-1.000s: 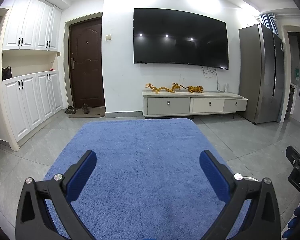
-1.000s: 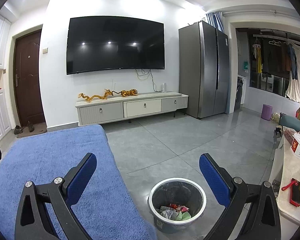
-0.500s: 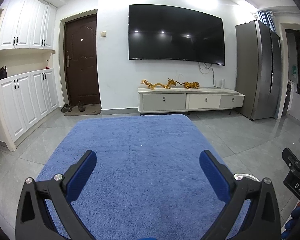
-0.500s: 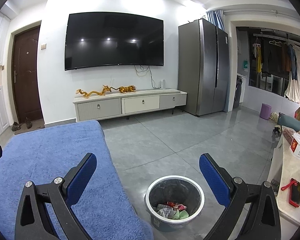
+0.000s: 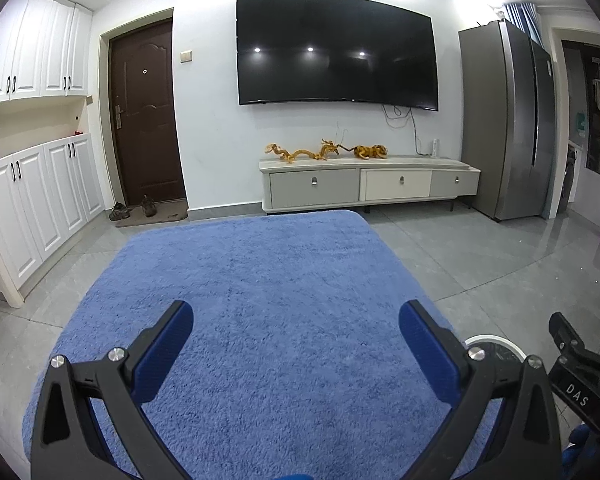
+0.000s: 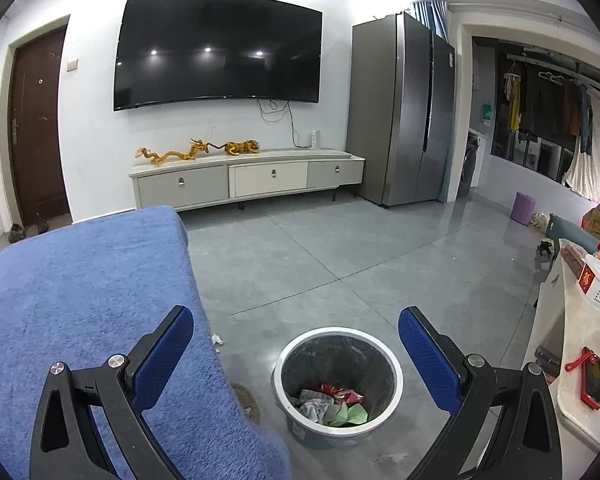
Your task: Collect trash
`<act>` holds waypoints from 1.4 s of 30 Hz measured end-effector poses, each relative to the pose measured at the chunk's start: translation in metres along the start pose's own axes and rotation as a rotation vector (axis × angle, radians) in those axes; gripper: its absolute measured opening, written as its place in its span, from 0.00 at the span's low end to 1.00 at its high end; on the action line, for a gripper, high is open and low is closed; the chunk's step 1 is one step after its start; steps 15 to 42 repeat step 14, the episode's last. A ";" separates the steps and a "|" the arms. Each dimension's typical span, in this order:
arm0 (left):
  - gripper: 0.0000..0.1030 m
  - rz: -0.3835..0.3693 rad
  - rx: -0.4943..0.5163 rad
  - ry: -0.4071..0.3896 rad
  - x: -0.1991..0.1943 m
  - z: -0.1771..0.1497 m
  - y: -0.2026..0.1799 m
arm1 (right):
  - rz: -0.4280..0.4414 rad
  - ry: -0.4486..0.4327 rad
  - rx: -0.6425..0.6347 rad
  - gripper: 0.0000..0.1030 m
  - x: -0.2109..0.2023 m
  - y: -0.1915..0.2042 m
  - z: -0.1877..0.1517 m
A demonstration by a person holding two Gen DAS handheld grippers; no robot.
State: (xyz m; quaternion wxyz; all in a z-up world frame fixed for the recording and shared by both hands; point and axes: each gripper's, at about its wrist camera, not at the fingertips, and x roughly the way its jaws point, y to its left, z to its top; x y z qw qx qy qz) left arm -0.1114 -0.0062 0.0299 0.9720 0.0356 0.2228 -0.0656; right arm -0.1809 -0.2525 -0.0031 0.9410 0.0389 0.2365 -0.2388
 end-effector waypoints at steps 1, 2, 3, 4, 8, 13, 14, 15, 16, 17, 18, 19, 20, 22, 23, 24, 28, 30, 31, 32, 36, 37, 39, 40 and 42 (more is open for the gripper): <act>1.00 0.000 0.003 0.000 0.003 0.000 -0.001 | -0.001 -0.004 0.002 1.00 0.001 0.000 0.000; 1.00 -0.002 0.003 0.001 0.005 0.001 -0.002 | -0.001 -0.010 0.004 1.00 0.002 -0.001 0.000; 1.00 -0.003 0.005 0.001 0.007 0.001 -0.003 | -0.003 -0.018 0.006 1.00 0.003 -0.001 0.001; 1.00 -0.002 0.007 0.000 0.009 0.001 -0.005 | -0.004 -0.022 0.006 1.00 0.003 -0.001 0.002; 1.00 0.001 0.014 0.006 0.016 0.000 -0.008 | -0.007 -0.019 -0.010 1.00 0.010 0.002 0.002; 1.00 0.005 0.022 0.027 0.025 0.000 -0.007 | -0.003 0.011 -0.031 1.00 0.022 0.007 -0.002; 1.00 0.005 0.020 0.031 0.027 0.000 -0.006 | -0.003 0.015 -0.031 1.00 0.023 0.007 -0.002; 1.00 0.005 0.020 0.031 0.027 0.000 -0.006 | -0.003 0.015 -0.031 1.00 0.023 0.007 -0.002; 1.00 0.005 0.020 0.031 0.027 0.000 -0.006 | -0.003 0.015 -0.031 1.00 0.023 0.007 -0.002; 1.00 0.005 0.020 0.031 0.027 0.000 -0.006 | -0.003 0.015 -0.031 1.00 0.023 0.007 -0.002; 1.00 0.005 0.020 0.031 0.027 0.000 -0.006 | -0.003 0.015 -0.031 1.00 0.023 0.007 -0.002; 1.00 0.005 0.020 0.031 0.027 0.000 -0.006 | -0.003 0.015 -0.031 1.00 0.023 0.007 -0.002; 1.00 0.005 0.020 0.031 0.027 0.000 -0.006 | -0.003 0.015 -0.031 1.00 0.023 0.007 -0.002; 1.00 0.005 0.020 0.031 0.027 0.000 -0.006 | -0.003 0.015 -0.031 1.00 0.023 0.007 -0.002; 1.00 0.005 0.020 0.031 0.027 0.000 -0.006 | -0.003 0.015 -0.031 1.00 0.023 0.007 -0.002; 1.00 0.005 0.020 0.031 0.027 0.000 -0.006 | -0.003 0.015 -0.031 1.00 0.023 0.007 -0.002; 1.00 0.005 0.020 0.031 0.027 0.000 -0.006 | -0.003 0.015 -0.031 1.00 0.023 0.007 -0.002; 1.00 0.005 0.020 0.031 0.027 0.000 -0.006 | -0.003 0.015 -0.031 1.00 0.023 0.007 -0.002; 1.00 0.005 0.020 0.031 0.027 0.000 -0.006 | -0.003 0.015 -0.031 1.00 0.023 0.007 -0.002; 1.00 0.005 0.020 0.031 0.027 0.000 -0.006 | -0.003 0.015 -0.031 1.00 0.023 0.007 -0.002; 1.00 0.005 0.020 0.031 0.027 0.000 -0.006 | -0.003 0.015 -0.031 1.00 0.023 0.007 -0.002; 1.00 0.005 0.020 0.031 0.027 0.000 -0.006 | -0.003 0.015 -0.031 1.00 0.023 0.007 -0.002; 1.00 0.005 0.020 0.031 0.027 0.000 -0.006 | -0.003 0.015 -0.031 1.00 0.023 0.007 -0.002; 1.00 0.005 0.020 0.031 0.027 0.000 -0.006 | -0.003 0.015 -0.031 1.00 0.023 0.007 -0.002; 1.00 0.005 0.020 0.031 0.027 0.000 -0.006 | -0.003 0.015 -0.031 1.00 0.023 0.007 -0.002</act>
